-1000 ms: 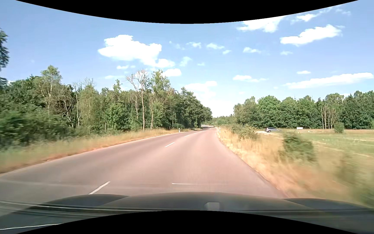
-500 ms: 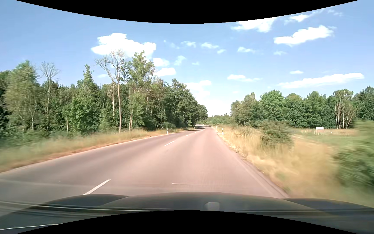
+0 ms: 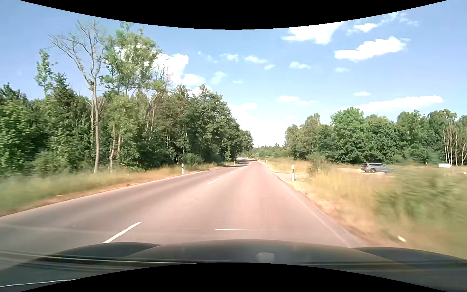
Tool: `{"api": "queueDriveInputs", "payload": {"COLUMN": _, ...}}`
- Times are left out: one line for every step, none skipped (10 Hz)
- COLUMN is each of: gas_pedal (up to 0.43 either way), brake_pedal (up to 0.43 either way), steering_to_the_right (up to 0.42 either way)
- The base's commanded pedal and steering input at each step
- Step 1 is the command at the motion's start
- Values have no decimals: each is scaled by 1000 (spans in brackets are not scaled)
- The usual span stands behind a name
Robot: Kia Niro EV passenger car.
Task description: Follow the waypoints while adhering to traffic rules and regulations
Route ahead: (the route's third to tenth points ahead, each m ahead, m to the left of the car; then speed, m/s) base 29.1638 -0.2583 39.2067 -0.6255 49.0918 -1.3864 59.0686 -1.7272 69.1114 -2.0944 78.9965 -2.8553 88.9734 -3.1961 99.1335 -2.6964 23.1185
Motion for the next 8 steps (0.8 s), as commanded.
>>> {"api": "queueDriveInputs", "payload": {"gas_pedal": 87, "brake_pedal": 6, "steering_to_the_right": 14}}
{"api": "queueDriveInputs", "payload": {"gas_pedal": 87, "brake_pedal": 6, "steering_to_the_right": 14}}
{"api": "queueDriveInputs", "payload": {"gas_pedal": 87, "brake_pedal": 6, "steering_to_the_right": 14}}
{"api": "queueDriveInputs", "payload": {"gas_pedal": 110, "brake_pedal": 6, "steering_to_the_right": 14}}
{"api": "queueDriveInputs", "payload": {"gas_pedal": 118, "brake_pedal": 6, "steering_to_the_right": 14}}
{"api": "queueDriveInputs", "payload": {"gas_pedal": 118, "brake_pedal": 6, "steering_to_the_right": 12}}
{"api": "queueDriveInputs", "payload": {"gas_pedal": 118, "brake_pedal": 6, "steering_to_the_right": 11}}
{"api": "queueDriveInputs", "payload": {"gas_pedal": 118, "brake_pedal": 6, "steering_to_the_right": 9}}
